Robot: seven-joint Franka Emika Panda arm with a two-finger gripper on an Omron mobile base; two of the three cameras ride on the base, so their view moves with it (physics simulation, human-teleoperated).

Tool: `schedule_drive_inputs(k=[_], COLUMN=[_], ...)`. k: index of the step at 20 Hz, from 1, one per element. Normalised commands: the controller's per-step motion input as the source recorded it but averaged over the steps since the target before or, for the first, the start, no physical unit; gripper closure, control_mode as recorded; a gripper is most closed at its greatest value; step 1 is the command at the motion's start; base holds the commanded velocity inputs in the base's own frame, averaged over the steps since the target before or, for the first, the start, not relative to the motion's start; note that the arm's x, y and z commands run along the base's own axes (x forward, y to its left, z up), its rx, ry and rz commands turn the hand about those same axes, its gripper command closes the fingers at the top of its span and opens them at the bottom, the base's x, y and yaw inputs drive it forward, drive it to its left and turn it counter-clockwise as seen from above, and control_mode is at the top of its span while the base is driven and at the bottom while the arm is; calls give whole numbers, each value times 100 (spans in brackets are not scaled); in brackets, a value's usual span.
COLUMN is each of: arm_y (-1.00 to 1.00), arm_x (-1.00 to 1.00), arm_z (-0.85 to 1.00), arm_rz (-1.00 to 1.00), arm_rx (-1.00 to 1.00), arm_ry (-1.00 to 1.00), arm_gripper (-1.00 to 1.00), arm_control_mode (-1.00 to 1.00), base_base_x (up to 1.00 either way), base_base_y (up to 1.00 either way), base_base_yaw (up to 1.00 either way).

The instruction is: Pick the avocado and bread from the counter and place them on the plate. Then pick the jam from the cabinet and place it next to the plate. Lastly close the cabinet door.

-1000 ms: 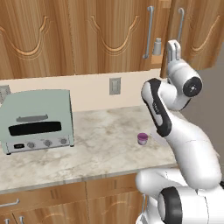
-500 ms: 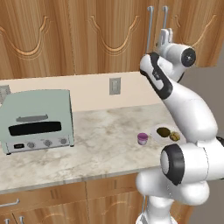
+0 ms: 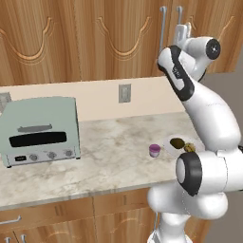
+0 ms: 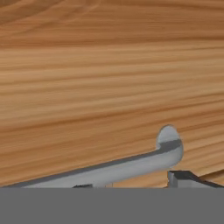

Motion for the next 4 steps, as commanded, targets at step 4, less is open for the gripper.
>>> schedule_drive_inputs(k=[4], arm_y=[9], arm_x=[-7], arm_z=[-13], arm_rz=[0], arm_rx=[0], arm_ry=[2], arm_gripper=[-100], arm_control_mode=[-100], base_base_x=[0], base_base_y=[0], base_base_yaw=[0])
